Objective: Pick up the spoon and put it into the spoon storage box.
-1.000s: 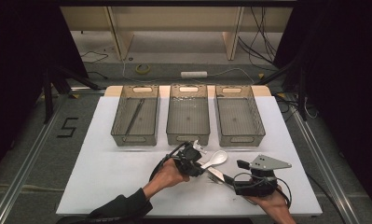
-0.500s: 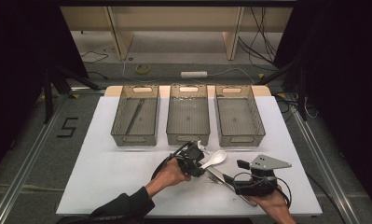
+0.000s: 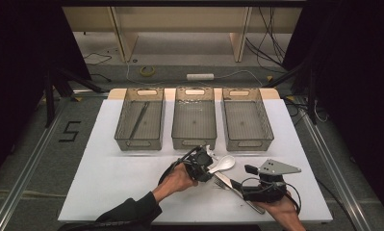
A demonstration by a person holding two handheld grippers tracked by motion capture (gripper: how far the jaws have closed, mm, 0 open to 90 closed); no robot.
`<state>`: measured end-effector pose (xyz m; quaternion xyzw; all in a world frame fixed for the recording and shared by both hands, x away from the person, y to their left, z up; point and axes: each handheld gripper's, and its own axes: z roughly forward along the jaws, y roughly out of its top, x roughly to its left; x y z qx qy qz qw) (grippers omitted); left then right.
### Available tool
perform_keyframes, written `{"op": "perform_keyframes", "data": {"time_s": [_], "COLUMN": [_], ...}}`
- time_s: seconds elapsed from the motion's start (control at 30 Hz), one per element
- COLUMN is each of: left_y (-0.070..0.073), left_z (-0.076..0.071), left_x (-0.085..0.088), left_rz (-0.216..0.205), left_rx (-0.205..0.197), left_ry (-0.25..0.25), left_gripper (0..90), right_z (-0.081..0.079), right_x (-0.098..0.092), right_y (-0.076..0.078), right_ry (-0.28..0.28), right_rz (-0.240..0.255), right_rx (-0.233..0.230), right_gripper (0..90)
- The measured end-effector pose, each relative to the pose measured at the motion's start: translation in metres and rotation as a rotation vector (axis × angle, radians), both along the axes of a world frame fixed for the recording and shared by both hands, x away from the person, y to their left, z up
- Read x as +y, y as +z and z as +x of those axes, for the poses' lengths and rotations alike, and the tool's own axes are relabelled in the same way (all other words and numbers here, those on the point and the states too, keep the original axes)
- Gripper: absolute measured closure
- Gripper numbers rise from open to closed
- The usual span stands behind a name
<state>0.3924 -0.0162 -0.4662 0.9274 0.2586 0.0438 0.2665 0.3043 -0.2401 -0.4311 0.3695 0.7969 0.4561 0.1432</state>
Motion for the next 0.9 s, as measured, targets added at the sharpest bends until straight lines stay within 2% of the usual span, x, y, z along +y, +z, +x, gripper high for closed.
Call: {"op": "perform_keyframes", "data": {"time_s": [0.27,0.57,0.77,0.9], "left_y": [0.014,0.032,0.059,0.073], "left_z": [-0.001,0.002,0.002,0.011], "left_x": [0.005,0.022,0.036,0.047], "left_rz": [-0.033,-0.118,-0.183,-0.226], "left_rx": [-0.007,-0.013,-0.051,-0.075], "left_ry": [-0.011,0.022,0.039,0.085], "left_gripper": [74.4,74.3,74.3,74.3], "right_z": [0.0,0.0,0.0,0.0], "right_x": [0.0,0.0,0.0,0.0], "right_y": [0.0,0.0,0.0,0.0], "right_ry": [-0.001,-0.001,-0.003,-0.003], "right_rz": [0.0,0.002,-0.001,0.0], "right_rx": [-0.001,-0.001,0.004,0.004], "right_gripper": [26.1,26.1,26.1,26.1]}}
